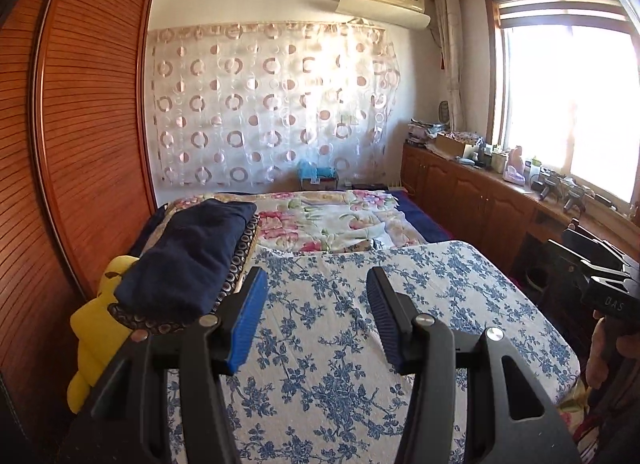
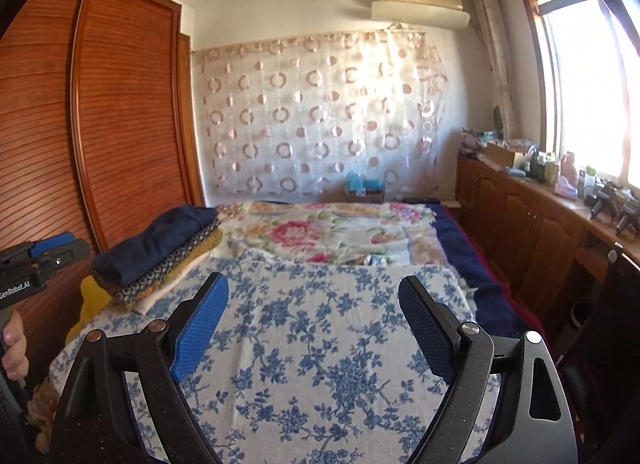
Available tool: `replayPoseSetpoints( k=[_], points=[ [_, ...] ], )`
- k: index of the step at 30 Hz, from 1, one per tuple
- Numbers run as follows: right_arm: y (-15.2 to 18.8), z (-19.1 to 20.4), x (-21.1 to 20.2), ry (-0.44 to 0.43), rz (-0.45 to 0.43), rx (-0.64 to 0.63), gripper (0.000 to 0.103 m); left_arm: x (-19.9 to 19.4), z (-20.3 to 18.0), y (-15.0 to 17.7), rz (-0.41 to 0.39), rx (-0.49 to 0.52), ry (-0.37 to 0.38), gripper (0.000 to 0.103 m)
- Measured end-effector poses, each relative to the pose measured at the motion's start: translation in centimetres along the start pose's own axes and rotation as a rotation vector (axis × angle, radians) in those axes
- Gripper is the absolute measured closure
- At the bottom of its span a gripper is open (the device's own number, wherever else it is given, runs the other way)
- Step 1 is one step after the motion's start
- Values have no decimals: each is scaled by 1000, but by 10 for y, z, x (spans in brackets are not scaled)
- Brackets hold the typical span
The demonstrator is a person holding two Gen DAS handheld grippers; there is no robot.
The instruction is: Fold small clothes
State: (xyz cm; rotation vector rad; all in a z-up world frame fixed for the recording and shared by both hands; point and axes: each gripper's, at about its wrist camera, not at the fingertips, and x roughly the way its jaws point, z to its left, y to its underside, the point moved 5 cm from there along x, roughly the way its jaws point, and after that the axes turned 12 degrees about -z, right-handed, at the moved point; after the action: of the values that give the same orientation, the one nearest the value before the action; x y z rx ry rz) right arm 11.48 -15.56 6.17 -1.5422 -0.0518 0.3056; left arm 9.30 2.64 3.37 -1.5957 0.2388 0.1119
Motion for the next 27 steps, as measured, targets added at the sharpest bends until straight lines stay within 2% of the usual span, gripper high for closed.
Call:
replayPoseSetpoints(
  k=[27],
  points=[
    [1, 3, 1, 4, -3, -5, 14, -4, 10, -3, -16, 5, -17, 52]
  ],
)
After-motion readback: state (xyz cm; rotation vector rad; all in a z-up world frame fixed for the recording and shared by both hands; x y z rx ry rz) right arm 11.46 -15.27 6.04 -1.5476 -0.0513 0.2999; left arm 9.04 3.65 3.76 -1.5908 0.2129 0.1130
